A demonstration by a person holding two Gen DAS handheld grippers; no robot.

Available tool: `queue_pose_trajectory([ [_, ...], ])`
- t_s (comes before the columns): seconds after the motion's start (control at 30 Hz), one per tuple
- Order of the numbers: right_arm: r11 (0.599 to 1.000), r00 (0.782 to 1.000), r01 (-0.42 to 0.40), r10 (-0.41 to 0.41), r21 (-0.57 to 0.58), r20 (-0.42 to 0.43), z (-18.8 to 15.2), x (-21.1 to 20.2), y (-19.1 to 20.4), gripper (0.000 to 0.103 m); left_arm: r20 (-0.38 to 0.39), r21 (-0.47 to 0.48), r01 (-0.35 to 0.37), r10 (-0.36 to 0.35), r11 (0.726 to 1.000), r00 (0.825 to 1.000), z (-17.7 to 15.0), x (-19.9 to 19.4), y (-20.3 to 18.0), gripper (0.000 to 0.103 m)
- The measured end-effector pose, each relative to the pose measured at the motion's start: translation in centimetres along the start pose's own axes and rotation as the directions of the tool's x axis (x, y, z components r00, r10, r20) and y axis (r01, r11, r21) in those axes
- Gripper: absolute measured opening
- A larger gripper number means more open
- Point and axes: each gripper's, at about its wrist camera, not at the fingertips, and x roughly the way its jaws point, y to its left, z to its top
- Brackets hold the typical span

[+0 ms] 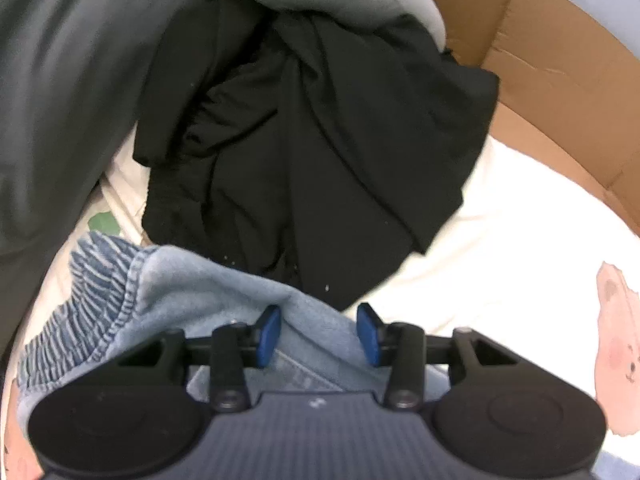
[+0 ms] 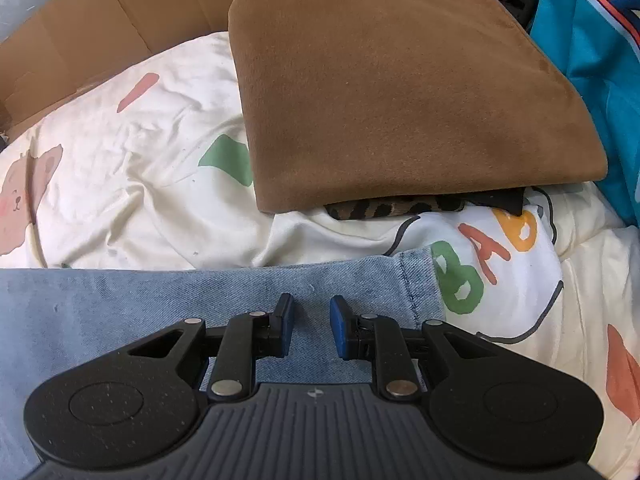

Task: Fold clothes

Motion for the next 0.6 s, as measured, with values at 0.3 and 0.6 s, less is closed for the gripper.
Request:
queue_pose_trajectory([
  [0.3,1.0,1.0,-0.005,0.005,0.0,0.007,0.0,0.3,0.0,0.027,0.032,0.04,0.111,-0.112,0.993,0.993,-0.9,-4.4,-1.2,0.033],
  [0.6,1.0,1.0,-0.01,0.01,-0.002,0.007,0.1,0.6,0.1,0.027,-0.017,0.2,0.101,-0.099,0.975,0.995,-2.8,-3.5,-4.2,0.024],
])
